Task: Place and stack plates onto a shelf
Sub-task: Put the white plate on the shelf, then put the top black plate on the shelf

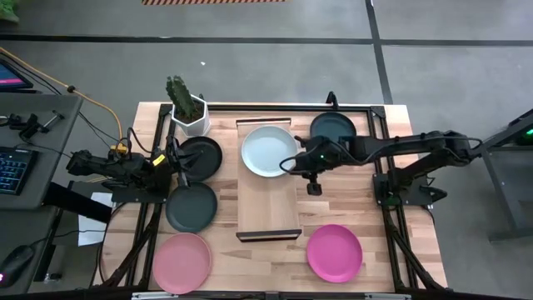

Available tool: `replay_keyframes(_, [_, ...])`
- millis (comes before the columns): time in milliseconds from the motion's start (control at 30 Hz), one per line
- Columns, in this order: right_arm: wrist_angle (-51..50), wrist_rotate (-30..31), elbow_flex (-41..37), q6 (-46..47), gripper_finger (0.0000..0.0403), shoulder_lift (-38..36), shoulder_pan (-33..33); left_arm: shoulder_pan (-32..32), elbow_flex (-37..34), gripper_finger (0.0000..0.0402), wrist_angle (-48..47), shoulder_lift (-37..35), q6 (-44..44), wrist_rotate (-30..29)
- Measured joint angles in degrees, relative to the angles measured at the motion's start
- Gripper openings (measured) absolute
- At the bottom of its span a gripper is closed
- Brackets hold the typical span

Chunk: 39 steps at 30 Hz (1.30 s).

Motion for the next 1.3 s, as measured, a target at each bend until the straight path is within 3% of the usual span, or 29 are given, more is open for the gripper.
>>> replay_keyframes(767, [9.05,0.03,0.00,-4.55,0.0000,4.61,-2.04,0.01,0.00,0.0000,-0.02,0.00,0.02,-0.02])
replay_keyframes(1300, [8.07,-1.59,0.00,-3.03,0.0000,4.36,-2.39,0.01,0.00,0.0000,-0.02,0.00,-0.02,-0.04])
